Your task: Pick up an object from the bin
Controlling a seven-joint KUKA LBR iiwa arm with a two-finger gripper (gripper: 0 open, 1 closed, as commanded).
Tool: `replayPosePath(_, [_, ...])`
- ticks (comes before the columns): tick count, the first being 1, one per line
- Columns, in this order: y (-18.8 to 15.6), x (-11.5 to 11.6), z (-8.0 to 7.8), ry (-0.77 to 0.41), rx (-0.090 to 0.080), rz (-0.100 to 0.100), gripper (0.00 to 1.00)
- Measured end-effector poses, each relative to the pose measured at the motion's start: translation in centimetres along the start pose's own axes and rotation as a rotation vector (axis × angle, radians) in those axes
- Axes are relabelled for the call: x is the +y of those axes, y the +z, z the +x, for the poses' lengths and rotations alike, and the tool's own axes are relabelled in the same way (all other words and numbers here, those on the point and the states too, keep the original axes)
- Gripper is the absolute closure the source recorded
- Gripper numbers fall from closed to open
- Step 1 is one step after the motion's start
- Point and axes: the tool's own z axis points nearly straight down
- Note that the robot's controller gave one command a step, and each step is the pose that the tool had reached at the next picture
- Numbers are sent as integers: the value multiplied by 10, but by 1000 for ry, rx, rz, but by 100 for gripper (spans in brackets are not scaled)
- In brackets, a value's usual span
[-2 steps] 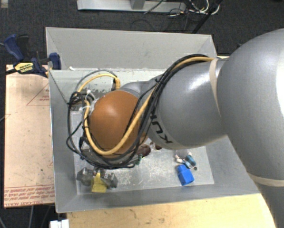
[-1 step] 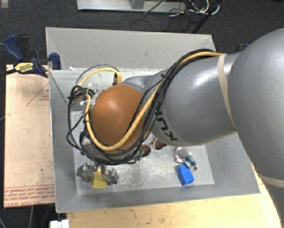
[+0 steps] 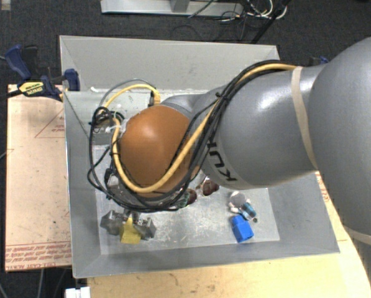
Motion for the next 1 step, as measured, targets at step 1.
replayPosePath(1, [-11,0,0,0,0,0,100])
